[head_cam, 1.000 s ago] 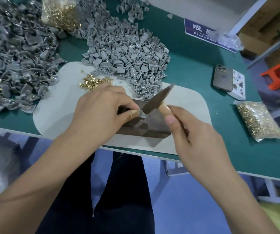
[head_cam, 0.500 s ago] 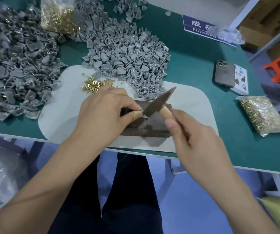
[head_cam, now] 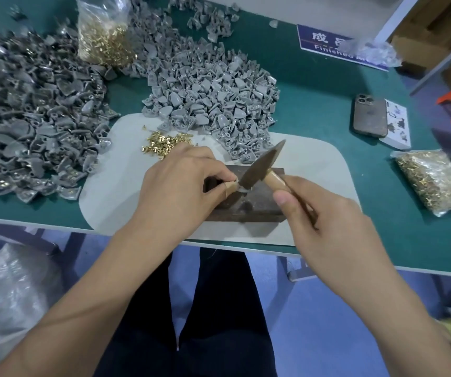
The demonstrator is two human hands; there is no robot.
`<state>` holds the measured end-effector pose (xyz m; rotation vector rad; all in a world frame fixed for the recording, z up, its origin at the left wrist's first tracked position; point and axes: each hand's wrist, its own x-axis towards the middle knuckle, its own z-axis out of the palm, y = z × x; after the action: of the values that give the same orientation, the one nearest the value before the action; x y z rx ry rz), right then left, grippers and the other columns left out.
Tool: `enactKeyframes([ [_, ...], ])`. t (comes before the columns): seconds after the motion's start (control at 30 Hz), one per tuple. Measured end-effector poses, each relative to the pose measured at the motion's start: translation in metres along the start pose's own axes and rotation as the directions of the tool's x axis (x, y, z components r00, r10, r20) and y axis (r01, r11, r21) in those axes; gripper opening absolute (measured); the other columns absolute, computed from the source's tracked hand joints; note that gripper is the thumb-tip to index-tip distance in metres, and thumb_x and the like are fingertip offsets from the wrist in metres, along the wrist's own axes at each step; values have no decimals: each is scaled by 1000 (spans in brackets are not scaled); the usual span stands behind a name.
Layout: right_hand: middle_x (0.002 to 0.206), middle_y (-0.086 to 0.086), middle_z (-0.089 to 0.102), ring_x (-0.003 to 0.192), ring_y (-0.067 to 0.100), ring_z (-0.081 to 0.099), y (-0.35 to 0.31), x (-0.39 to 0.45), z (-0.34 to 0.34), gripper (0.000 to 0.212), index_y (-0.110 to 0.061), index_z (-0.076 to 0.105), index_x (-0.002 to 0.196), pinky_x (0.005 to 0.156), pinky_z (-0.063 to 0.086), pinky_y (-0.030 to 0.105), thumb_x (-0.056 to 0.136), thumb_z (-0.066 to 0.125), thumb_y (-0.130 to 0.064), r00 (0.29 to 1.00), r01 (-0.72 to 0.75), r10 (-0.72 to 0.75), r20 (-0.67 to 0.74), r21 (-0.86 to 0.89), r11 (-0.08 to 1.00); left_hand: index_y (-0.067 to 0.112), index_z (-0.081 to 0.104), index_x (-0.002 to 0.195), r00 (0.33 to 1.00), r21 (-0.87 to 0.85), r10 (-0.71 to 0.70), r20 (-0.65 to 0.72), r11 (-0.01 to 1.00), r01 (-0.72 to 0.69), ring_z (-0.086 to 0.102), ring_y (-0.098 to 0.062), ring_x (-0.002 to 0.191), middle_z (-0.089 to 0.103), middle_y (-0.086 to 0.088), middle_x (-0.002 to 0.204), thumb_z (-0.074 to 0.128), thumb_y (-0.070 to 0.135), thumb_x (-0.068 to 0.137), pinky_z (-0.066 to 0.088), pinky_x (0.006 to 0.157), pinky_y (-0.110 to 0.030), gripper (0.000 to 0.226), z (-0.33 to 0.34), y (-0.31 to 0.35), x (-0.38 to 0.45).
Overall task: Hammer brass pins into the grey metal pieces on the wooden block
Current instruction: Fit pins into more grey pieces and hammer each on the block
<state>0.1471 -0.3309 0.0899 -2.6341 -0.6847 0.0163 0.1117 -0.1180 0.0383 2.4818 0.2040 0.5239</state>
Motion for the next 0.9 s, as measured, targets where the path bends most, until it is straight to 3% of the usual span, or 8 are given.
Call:
enactKeyframes([
  [0.13, 74, -28, 57, 67, 10, 51, 3, -1, -4, 33, -54, 54, 130, 61, 48, 37, 102, 37, -60, 980, -26, 59, -188, 173, 985, 42, 74, 87, 1000, -7, 2, 11, 1000, -2, 51, -11, 93, 62, 17, 83, 73, 50, 84, 46, 68, -36, 8, -1, -1, 2],
  [0.2, 77, -28, 61, 71, 9, 56, 1, 0, 3, 35, -50, 55, 133, 67, 49, 36, 103, 37, -57, 983, -23, 58, -173, 202, 979, 43, 74, 86, 1000, -2, 0, 4, 1000, 0, 51, -11, 92, 62, 18, 83, 73, 50, 84, 45, 67, -35, 8, 0, -2, 2],
  [0.3, 86, -27, 68, 77, 6, 60, 8, -1, 7, 36, -62, 47, 135, 70, 53, 34, 100, 37, -62, 998, -58, 59, -8, 88, 994, 43, 74, 86, 1000, 0, -7, 3, 1000, 7, 50, -9, 94, 61, 18, 83, 73, 51, 84, 44, 66, -33, 8, 2, -3, 2],
  [0.37, 96, -27, 70, 84, 6, 60, 20, 1, 4, 35, -64, 44, 136, 69, 46, 32, 102, 37, -62, 990, -101, 106, -97, 52, 993, 44, 73, 87, 1000, -15, -13, 9, 1000, 13, 49, -7, 95, 61, 18, 84, 73, 50, 84, 42, 66, -32, 7, 3, -3, 0],
  [0.5, 117, 4, 67, 97, 37, 60, 51, 11, 7, 43, -43, 41, 149, 71, 34, 39, 106, 40, -34, 949, -262, 239, -203, -94, 960, 43, 73, 87, 1000, -23, -17, -6, 1000, 17, 47, -5, 96, 60, 19, 85, 72, 49, 85, 39, 64, -26, 7, 6, -5, -2],
  [0.67, 112, 13, 54, 96, 40, 53, 67, 0, 22, 47, -33, 55, 143, 76, 40, 47, 99, 54, -17, 942, -331, 311, -123, -213, 919, 39, 73, 88, 998, -78, -36, -47, 996, 32, 49, -7, 97, 62, 19, 89, 74, 42, 87, 46, 72, -32, 4, 11, 4, -9],
  [0.77, 115, 21, 59, 105, 42, 45, 57, 4, 33, 39, -21, 67, 132, 88, 39, 54, 94, 63, -18, 959, -224, 171, -227, -229, 947, 35, 72, 91, 984, -164, -97, -148, 984, 72, 54, -1, 100, 62, 19, 95, 73, 35, 88, 45, 78, -21, 3, 8, 1, -21],
  [0.9, 102, -7, 69, 101, 27, 59, 7, 29, 41, 22, -22, 73, 117, 96, 47, 36, 96, 64, -23, 960, 122, -58, -273, 221, 968, 34, 67, 95, 958, -219, -154, -244, 971, 100, 56, -2, 102, 61, 21, 98, 66, 33, 91, 42, 79, -16, 4, -13, -12, -34],
])
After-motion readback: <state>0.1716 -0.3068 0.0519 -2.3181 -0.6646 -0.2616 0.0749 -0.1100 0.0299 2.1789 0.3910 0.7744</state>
